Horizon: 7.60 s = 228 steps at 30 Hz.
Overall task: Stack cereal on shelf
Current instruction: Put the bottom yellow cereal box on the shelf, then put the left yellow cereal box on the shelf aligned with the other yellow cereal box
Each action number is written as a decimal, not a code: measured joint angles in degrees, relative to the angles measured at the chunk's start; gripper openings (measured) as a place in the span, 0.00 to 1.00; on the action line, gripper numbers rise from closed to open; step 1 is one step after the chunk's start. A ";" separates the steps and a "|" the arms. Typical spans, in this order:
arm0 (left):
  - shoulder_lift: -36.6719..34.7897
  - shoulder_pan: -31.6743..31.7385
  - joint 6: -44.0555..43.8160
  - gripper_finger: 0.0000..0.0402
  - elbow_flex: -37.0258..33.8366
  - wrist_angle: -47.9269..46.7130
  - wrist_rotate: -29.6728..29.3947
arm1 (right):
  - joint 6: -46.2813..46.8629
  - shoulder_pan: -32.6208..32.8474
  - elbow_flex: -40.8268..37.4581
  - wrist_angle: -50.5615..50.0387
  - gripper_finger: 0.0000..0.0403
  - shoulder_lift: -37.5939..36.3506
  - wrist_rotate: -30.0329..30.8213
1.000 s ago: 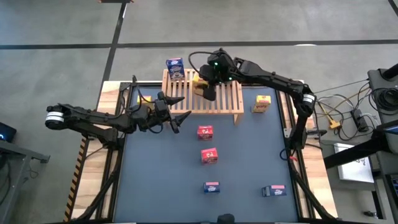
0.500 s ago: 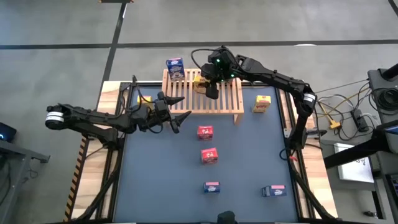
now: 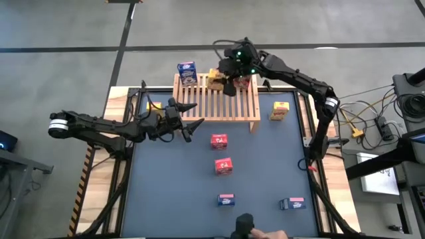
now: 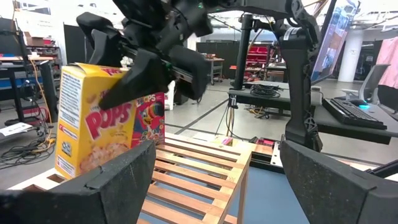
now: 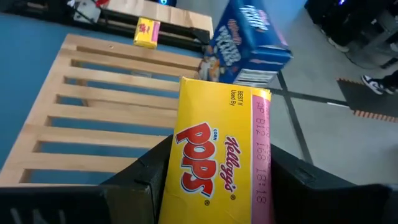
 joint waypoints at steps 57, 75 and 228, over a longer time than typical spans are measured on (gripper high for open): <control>0.00 0.01 -0.02 0.81 -0.02 0.01 0.07 | 1.56 -5.52 0.74 3.92 0.42 4.64 -7.83; 0.00 0.01 -0.02 0.81 -0.02 0.01 0.07 | 2.21 -4.95 0.72 5.18 0.57 5.38 -9.37; -22.21 25.28 -19.53 0.81 7.89 -79.09 -16.18 | 15.17 5.67 -61.05 38.15 0.62 -47.27 1.60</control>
